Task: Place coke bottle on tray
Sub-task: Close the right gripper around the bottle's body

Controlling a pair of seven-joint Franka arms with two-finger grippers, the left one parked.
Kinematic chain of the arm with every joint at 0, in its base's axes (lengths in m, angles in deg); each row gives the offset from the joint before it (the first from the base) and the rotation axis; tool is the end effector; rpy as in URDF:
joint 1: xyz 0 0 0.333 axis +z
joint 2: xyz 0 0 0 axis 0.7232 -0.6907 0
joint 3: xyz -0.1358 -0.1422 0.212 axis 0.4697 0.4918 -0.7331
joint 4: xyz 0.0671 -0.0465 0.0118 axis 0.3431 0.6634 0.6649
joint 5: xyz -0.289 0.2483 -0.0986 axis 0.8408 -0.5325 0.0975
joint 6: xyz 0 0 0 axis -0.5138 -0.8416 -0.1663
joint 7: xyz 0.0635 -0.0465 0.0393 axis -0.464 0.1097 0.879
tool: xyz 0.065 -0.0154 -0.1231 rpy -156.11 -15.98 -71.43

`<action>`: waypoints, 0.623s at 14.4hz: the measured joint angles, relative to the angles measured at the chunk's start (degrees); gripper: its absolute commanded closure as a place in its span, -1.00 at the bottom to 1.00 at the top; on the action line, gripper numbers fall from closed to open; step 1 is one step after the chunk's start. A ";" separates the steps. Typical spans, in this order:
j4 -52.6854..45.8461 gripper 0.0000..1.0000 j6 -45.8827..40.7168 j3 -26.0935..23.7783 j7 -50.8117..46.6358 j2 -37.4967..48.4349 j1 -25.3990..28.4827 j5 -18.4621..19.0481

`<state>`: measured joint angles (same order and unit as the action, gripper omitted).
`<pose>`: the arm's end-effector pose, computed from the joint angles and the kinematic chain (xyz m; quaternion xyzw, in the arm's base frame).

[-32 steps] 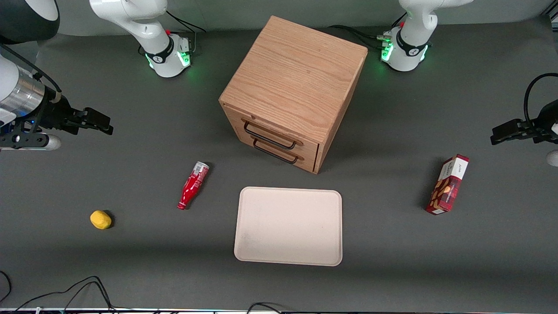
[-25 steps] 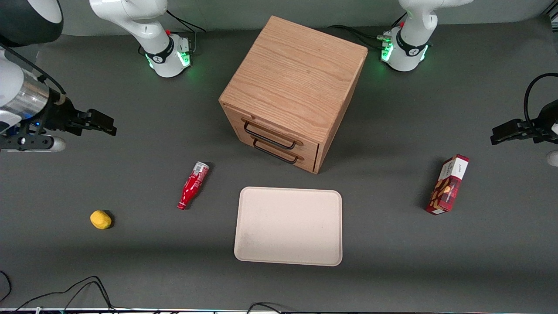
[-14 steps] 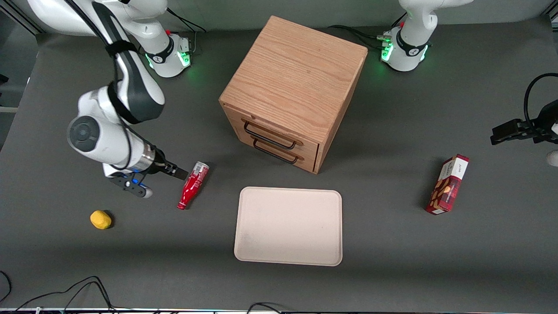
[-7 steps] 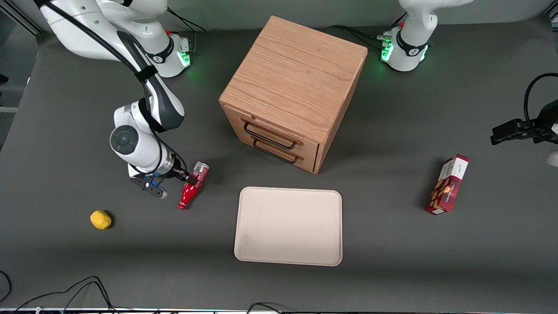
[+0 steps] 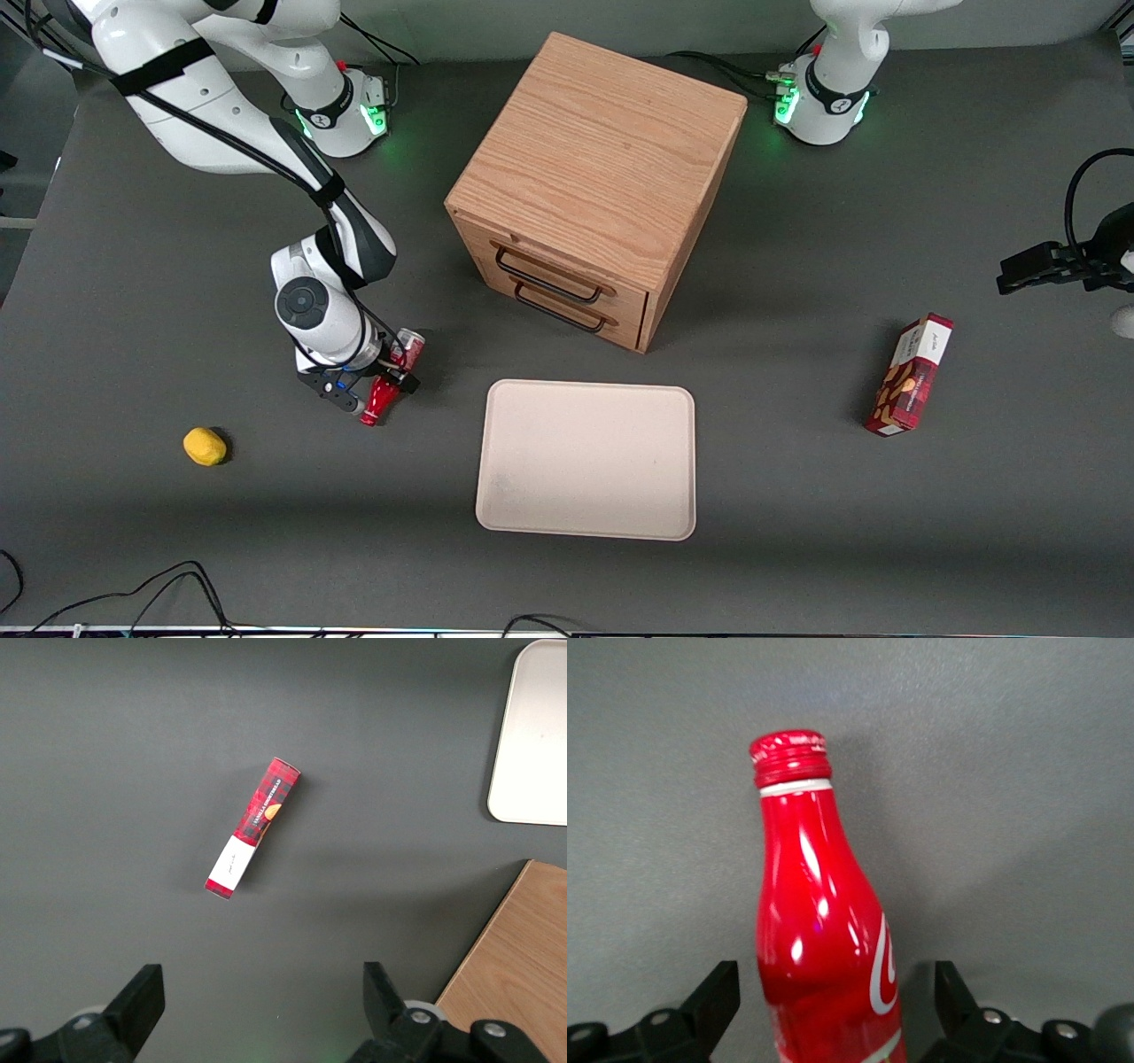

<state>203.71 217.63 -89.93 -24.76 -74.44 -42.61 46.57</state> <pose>0.5585 0.1648 0.1167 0.9588 -0.2836 0.0153 0.0015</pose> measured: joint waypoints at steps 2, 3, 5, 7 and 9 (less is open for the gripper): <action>-0.19 1.00 0.11 0.03 -0.05 -0.20 -0.02 0.08; -0.28 1.00 0.12 0.04 -0.08 -0.20 -0.02 0.11; -0.30 1.00 0.12 0.03 -0.11 -0.21 -0.02 0.29; -0.30 1.00 0.13 0.03 -0.13 -0.20 -0.02 0.61; -0.30 1.00 0.13 0.03 -0.14 -0.20 -0.02 0.65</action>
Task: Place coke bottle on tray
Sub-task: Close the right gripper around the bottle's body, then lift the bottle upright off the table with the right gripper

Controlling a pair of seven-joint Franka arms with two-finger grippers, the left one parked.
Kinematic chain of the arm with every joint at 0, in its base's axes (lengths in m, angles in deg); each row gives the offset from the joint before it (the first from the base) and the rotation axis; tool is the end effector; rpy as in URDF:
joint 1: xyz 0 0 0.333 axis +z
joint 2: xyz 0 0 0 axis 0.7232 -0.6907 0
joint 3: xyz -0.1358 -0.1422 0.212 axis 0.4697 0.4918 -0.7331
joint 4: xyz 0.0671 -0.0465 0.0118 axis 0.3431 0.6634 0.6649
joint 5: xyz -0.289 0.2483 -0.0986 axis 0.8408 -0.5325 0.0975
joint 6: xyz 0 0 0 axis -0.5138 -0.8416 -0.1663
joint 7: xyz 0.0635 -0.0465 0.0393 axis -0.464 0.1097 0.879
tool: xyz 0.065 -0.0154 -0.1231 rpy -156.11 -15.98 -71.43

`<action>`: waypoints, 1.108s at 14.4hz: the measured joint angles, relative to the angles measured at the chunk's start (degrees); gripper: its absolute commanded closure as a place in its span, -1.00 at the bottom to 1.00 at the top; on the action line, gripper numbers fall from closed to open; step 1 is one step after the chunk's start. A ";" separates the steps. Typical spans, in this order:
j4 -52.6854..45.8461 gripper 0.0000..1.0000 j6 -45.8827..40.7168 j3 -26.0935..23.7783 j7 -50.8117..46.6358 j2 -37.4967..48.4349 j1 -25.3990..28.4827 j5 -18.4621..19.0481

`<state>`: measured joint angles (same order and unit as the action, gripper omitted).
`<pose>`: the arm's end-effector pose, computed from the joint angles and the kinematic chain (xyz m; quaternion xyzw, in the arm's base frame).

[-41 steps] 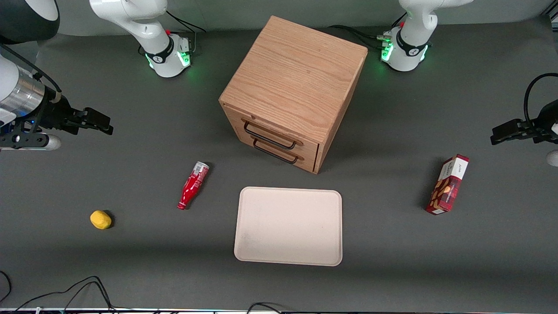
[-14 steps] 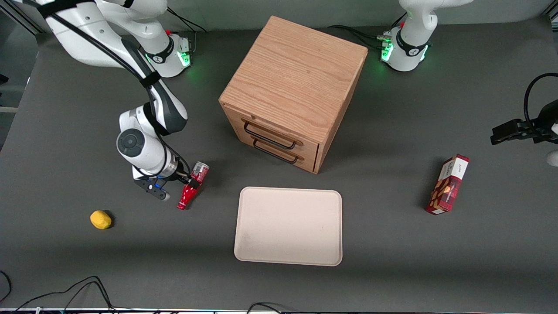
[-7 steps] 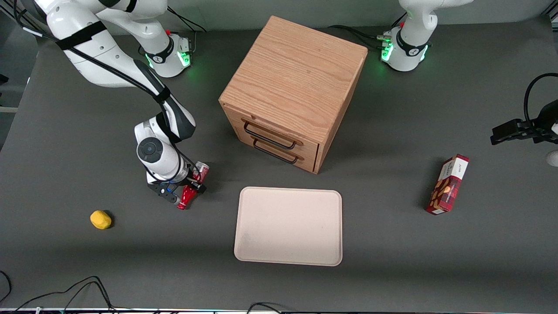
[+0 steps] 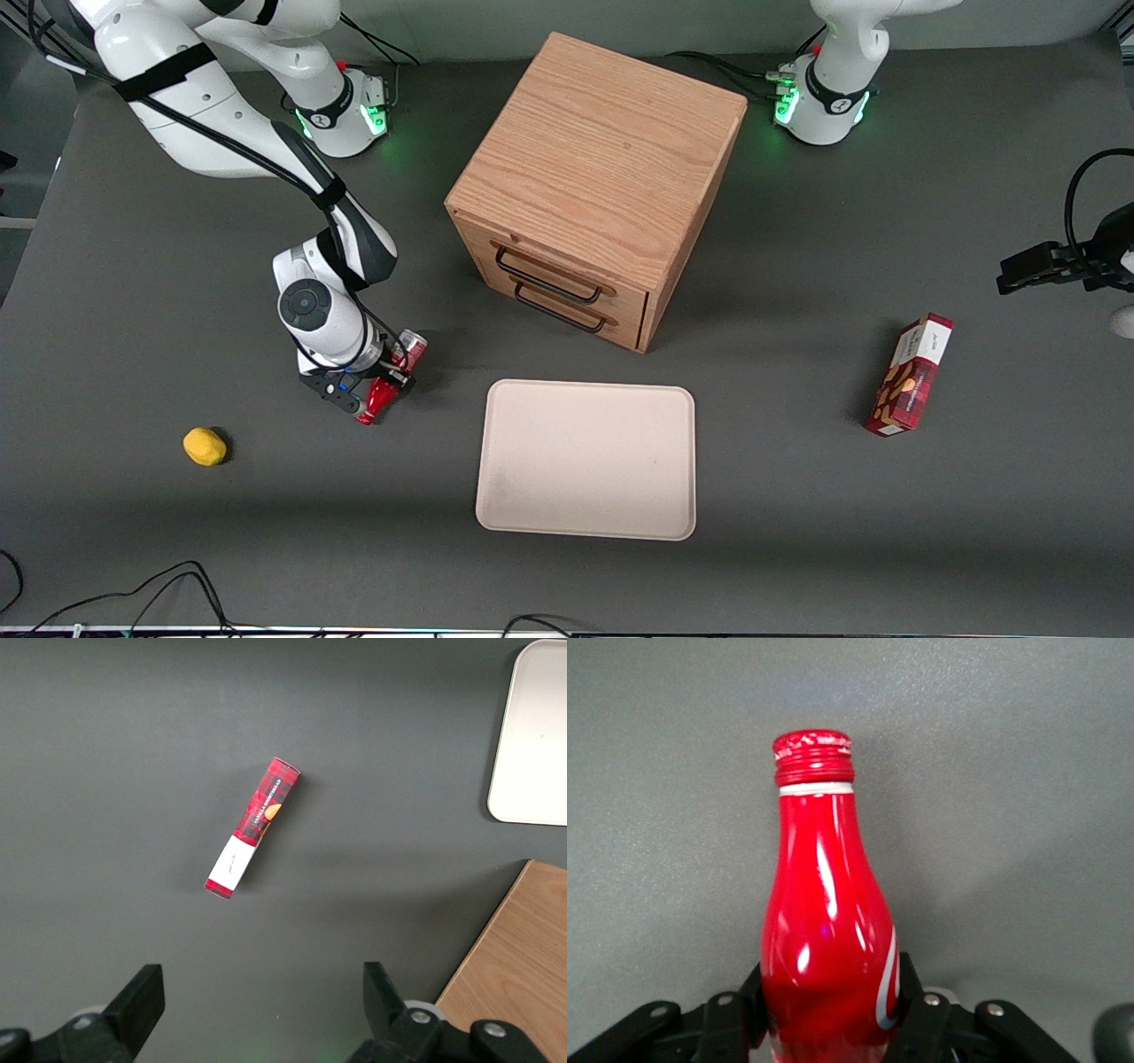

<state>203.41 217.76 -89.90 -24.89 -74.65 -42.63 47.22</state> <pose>0.5603 0.1647 0.1166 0.9596 -0.2807 0.0186 0.0024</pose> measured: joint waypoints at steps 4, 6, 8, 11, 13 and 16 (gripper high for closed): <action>-0.47 1.00 -0.13 0.05 0.00 0.13 -0.23 0.30; -2.89 1.00 -4.65 0.04 0.32 1.55 -0.67 0.71; -7.75 1.00 -15.48 -1.76 1.79 4.79 -2.12 -0.03; -16.93 1.00 -32.87 -7.87 6.01 10.00 -6.95 -4.04; -24.74 1.00 -43.64 -9.12 9.63 12.01 -7.96 -7.76; -36.89 1.00 -54.67 -9.27 13.27 12.13 -8.00 -10.10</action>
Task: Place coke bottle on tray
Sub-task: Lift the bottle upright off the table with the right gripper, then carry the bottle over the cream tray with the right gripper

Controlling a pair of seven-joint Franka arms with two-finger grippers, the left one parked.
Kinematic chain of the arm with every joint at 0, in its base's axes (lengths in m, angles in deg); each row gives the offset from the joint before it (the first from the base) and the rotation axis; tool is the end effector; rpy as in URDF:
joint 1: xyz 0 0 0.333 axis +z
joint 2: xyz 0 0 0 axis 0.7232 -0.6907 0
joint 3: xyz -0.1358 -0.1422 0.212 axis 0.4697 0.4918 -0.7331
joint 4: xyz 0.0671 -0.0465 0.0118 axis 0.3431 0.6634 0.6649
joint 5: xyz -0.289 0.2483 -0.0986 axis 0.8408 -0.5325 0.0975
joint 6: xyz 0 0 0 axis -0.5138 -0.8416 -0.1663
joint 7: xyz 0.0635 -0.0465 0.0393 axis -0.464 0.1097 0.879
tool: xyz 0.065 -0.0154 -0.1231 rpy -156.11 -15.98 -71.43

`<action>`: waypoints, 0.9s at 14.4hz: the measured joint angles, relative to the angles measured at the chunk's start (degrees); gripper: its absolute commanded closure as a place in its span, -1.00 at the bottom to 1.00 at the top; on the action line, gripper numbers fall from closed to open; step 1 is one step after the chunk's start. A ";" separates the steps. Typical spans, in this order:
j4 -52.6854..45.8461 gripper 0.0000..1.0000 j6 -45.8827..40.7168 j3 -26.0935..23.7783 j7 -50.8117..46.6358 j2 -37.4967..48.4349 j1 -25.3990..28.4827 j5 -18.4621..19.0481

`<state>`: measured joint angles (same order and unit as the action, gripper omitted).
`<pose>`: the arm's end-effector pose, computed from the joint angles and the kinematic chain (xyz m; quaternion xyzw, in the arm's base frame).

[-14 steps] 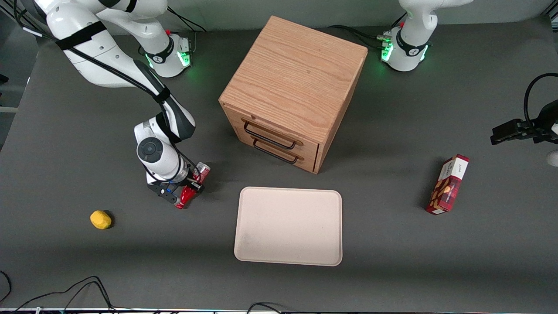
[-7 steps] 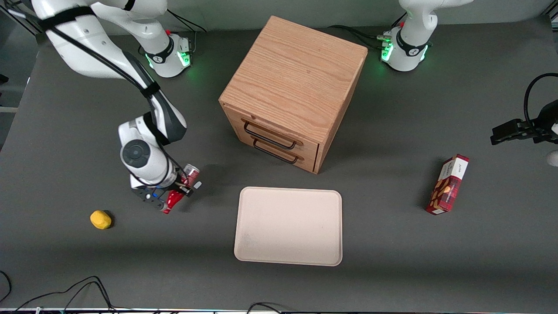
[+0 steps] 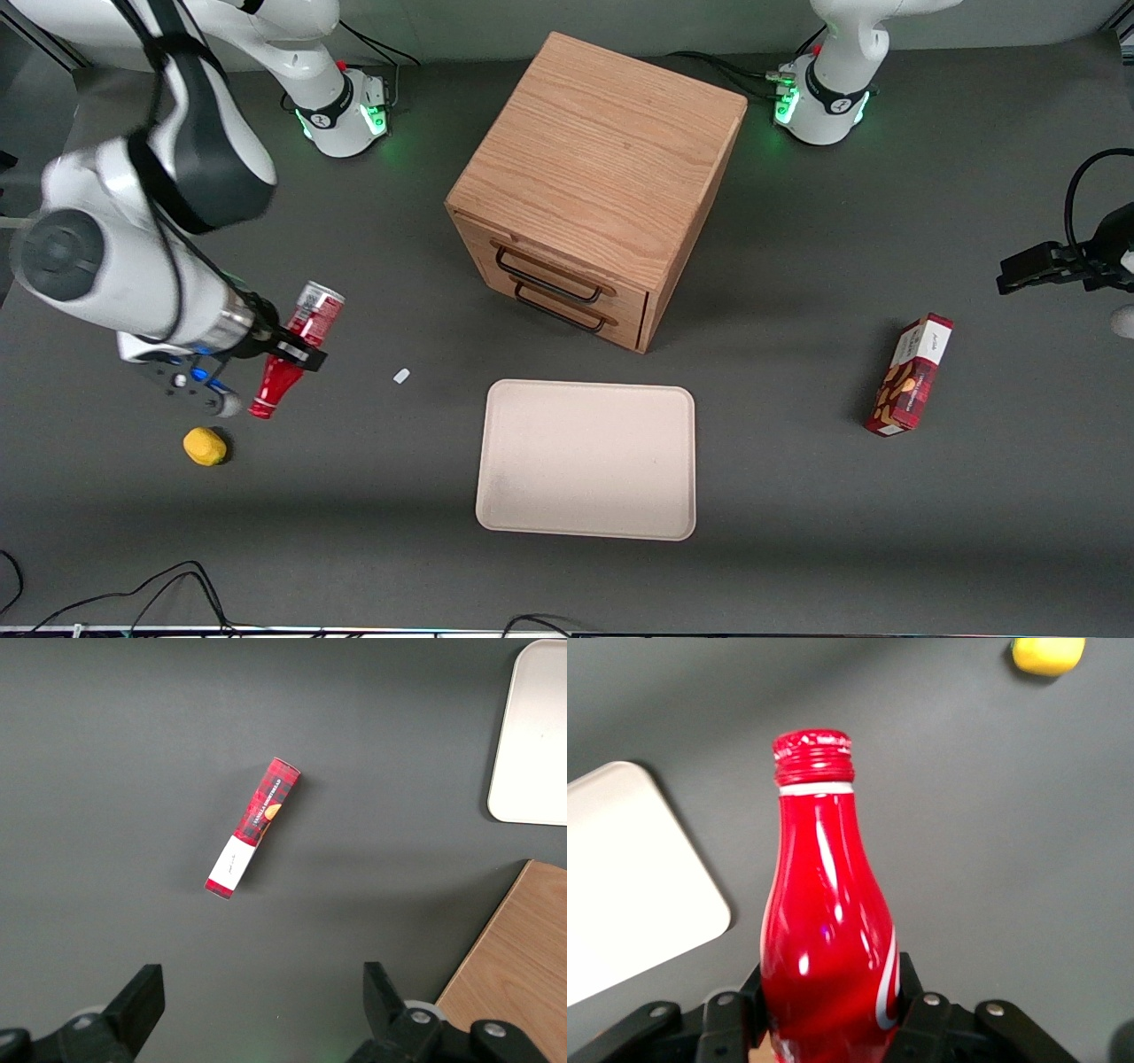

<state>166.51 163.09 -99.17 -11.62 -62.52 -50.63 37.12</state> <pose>0.6232 0.1491 0.4584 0.9667 -0.2528 -0.0403 0.0014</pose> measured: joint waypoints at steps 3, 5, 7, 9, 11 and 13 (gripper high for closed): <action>-6.09 1.00 -3.44 -0.35 1.20 -2.45 0.77 -0.11; -9.75 1.00 -3.45 -0.24 1.26 -6.68 3.83 -0.02; -14.66 1.00 -3.13 1.84 1.24 -12.58 9.23 0.30; -19.51 1.00 -0.35 7.79 1.24 -19.53 16.87 0.40; -21.94 1.00 7.54 12.69 1.24 -26.28 22.97 0.40; -23.25 1.00 13.70 13.89 1.60 -31.91 25.38 0.43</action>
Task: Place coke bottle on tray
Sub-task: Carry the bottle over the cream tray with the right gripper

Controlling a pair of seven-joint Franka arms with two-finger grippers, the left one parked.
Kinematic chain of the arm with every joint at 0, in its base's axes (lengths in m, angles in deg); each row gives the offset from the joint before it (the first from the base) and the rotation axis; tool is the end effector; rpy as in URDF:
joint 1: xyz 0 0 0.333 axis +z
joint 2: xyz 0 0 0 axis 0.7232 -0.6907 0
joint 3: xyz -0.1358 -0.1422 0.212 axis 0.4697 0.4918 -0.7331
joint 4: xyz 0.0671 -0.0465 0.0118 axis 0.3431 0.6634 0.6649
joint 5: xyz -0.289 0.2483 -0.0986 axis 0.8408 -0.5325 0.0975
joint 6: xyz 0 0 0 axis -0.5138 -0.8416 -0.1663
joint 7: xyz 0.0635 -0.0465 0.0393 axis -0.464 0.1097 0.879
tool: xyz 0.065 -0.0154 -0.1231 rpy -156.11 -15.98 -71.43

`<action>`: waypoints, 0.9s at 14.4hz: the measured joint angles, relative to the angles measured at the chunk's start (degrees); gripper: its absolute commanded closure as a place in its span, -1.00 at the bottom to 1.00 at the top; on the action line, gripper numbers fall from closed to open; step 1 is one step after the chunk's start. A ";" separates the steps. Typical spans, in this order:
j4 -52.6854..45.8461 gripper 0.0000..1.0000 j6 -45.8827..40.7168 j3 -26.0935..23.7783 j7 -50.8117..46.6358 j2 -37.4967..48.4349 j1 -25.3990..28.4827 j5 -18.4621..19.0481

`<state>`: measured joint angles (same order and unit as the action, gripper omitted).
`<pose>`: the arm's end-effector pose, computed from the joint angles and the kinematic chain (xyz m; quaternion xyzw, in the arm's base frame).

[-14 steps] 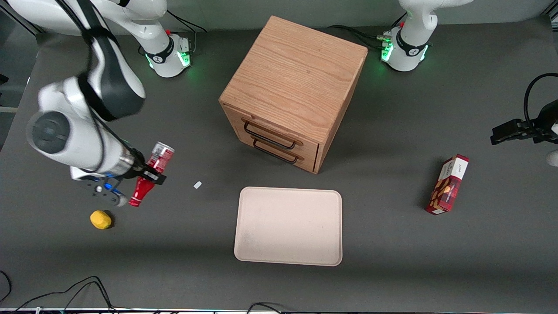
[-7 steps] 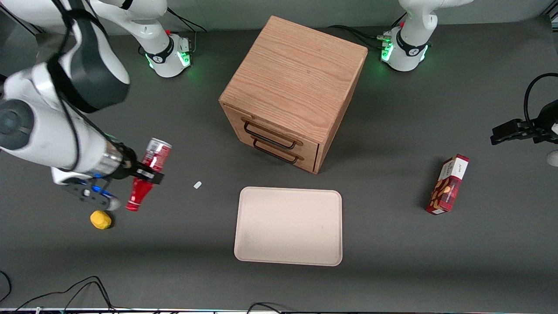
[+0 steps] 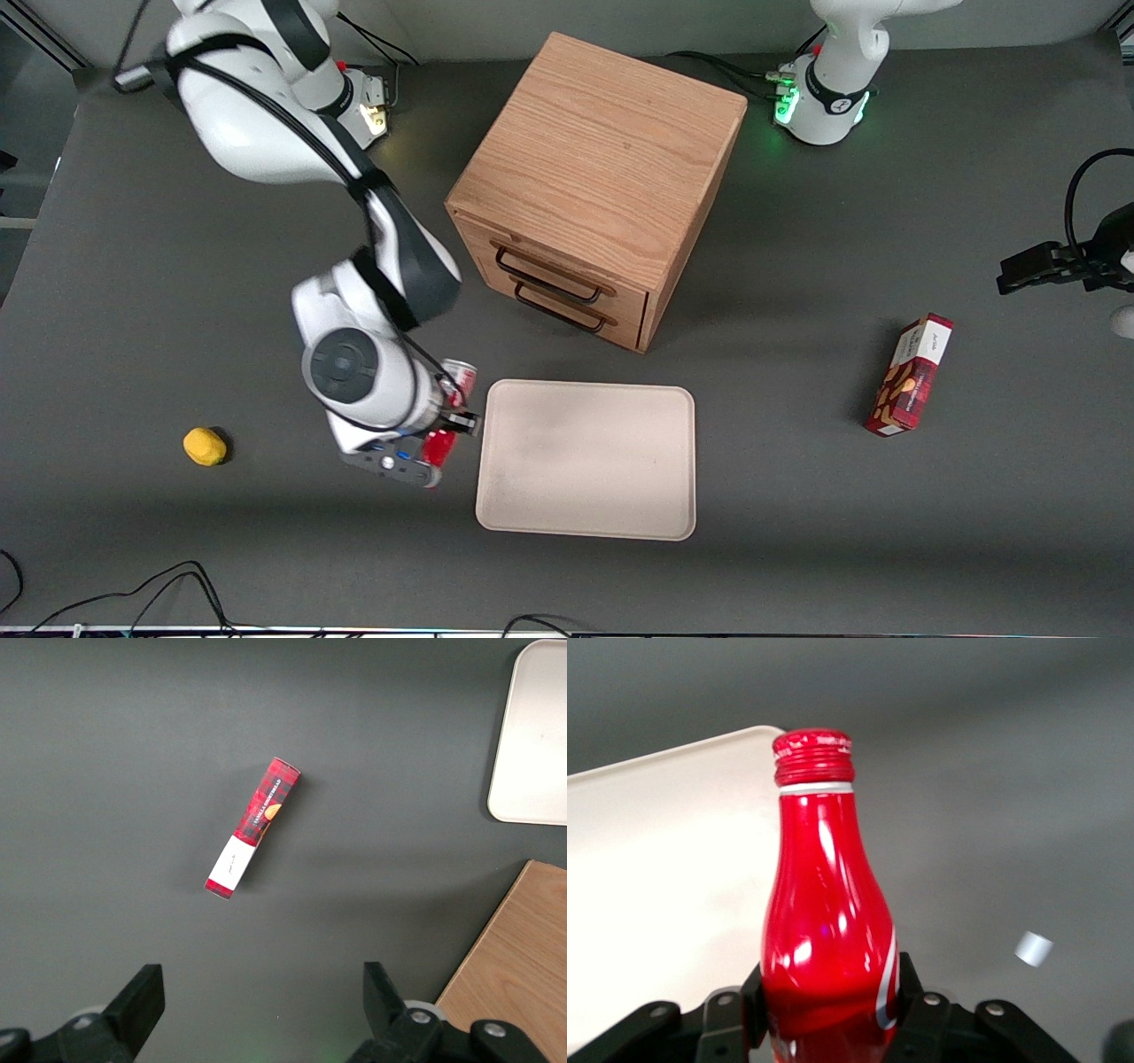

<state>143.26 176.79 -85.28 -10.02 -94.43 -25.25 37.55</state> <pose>0.6833 0.3252 0.2674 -0.9890 0.1480 0.0039 0.0058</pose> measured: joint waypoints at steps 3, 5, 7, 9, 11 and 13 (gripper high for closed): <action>-1.10 1.00 7.63 0.16 2.06 -5.41 0.66 0.01; -1.46 1.00 11.05 0.18 2.89 -7.57 0.74 0.01; -1.53 1.00 14.26 0.18 3.11 -9.32 1.17 0.01; -1.64 1.00 16.10 0.20 3.15 -10.76 1.94 0.02; -1.75 1.00 18.19 0.22 3.37 -12.02 2.42 0.36; -1.86 0.98 20.24 0.22 4.19 -13.33 2.84 1.62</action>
<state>141.41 197.03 -85.06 -5.83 -107.76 -22.41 39.17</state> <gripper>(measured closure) 0.441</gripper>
